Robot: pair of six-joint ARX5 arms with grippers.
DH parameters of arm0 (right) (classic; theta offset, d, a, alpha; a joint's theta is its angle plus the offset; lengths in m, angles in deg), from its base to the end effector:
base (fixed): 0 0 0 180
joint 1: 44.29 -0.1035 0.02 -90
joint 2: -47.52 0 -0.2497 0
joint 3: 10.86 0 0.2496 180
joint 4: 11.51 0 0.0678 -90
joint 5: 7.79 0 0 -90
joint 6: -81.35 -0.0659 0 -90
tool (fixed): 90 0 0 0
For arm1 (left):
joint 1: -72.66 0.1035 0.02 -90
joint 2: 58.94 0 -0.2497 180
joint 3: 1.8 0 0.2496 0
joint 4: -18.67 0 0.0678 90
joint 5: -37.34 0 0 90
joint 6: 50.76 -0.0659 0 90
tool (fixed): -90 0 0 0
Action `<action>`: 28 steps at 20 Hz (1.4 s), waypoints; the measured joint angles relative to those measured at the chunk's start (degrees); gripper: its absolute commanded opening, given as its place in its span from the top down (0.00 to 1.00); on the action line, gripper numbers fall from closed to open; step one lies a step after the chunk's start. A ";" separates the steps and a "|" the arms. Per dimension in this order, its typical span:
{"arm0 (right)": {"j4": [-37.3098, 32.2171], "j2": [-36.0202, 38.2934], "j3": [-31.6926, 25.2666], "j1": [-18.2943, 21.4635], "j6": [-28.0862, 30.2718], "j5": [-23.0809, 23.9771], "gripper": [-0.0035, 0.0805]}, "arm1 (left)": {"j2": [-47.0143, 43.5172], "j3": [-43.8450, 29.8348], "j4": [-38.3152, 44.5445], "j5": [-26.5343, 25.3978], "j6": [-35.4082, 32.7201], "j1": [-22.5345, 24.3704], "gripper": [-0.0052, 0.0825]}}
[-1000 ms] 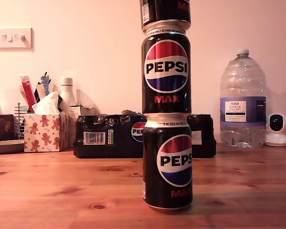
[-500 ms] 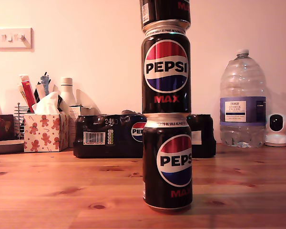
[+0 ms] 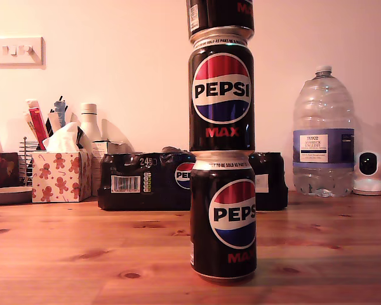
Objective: Stack up the Pepsi cans on top of each other
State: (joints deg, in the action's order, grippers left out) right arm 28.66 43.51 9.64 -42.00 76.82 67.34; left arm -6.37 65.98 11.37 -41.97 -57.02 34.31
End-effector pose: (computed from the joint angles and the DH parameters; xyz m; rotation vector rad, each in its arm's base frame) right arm 0.1312 0.0117 0.1390 0.1394 0.4180 0.2002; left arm 0.1809 -0.1587 0.3855 0.0683 -0.1847 -0.8458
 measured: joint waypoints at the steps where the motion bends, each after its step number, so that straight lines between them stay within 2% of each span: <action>1: 0.00 0.00 0.00 0.00 0.00 0.00 0.97 | -0.11 0.07 -2.43 -0.39 0.00 0.70 0.96; 4: 0.00 0.00 0.00 0.00 0.00 0.00 0.97 | -0.22 0.09 -11.47 -0.55 0.00 3.19 0.96; 7: 0.00 0.00 -0.02 0.00 0.00 -0.02 0.97 | -0.35 0.07 -14.84 -0.55 0.00 5.86 0.96; 11: -1.68 0.00 -0.02 0.00 -0.02 0.00 0.97 | -3.56 -2.23 -14.60 -0.59 0.04 8.35 0.96; 15: -11.82 0.04 -0.07 0.66 0.00 0.00 0.97 | -5.29 -6.73 -13.99 -0.61 1.68 10.14 0.96; 19: -16.72 0.04 -0.07 2.10 0.00 0.02 0.97 | -7.48 -15.19 -9.55 -0.66 3.80 10.43 0.96; 25: -17.09 2.67 -0.07 4.09 0.00 0.04 0.97 | -11.08 -19.98 -6.58 -2.10 5.79 12.81 0.96; 28: -14.82 3.43 -0.07 4.09 0.00 0.04 0.97 | -13.31 -24.57 -4.85 -2.16 7.26 13.68 0.96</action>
State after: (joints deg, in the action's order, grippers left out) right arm 13.84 46.94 9.57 -37.92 76.82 67.38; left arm -19.68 41.41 6.52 -44.13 -49.76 48.00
